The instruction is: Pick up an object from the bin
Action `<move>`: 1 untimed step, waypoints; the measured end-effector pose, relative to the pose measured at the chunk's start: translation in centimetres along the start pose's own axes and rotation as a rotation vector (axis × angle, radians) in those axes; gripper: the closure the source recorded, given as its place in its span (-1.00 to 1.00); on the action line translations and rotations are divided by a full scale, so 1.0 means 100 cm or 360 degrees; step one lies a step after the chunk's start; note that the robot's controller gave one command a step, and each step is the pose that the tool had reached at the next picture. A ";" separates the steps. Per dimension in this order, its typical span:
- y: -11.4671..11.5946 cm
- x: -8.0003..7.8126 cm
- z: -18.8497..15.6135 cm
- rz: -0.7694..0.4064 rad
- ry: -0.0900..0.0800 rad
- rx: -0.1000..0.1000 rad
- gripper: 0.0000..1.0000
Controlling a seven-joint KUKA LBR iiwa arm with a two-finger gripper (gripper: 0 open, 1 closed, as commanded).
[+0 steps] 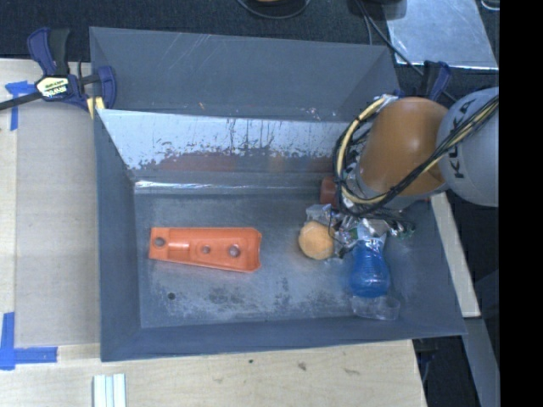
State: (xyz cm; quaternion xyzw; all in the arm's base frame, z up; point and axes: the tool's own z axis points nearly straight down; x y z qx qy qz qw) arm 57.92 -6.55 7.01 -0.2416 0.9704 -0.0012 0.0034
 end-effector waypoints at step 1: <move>-0.006 -0.013 -0.134 -0.0002 -0.0005 0.0002 1.00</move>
Offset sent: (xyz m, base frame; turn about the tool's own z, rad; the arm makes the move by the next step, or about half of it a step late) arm 0.0000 0.0000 0.0000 0.0000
